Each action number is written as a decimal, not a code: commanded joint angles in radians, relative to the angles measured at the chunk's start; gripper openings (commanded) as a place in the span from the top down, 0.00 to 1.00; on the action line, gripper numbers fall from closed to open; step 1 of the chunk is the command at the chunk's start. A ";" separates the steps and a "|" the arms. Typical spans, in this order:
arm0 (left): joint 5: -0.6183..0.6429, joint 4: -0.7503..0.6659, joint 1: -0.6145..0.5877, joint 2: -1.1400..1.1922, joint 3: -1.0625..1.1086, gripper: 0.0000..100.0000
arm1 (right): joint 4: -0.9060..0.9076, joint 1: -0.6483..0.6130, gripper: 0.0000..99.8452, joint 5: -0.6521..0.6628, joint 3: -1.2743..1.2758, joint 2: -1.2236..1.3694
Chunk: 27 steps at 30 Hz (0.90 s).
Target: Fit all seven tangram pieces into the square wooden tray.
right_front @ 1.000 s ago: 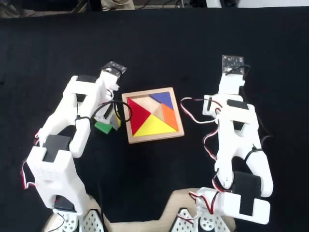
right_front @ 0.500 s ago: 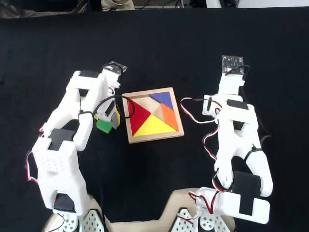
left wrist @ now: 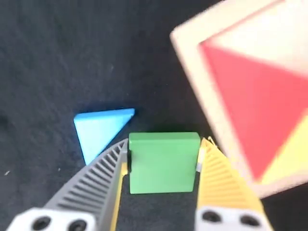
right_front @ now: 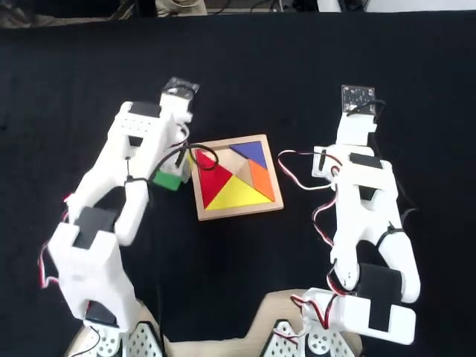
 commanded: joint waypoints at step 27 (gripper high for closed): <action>0.011 -0.018 0.249 0.399 -0.602 0.81 | -0.015 -0.025 0.99 0.008 -0.053 -0.004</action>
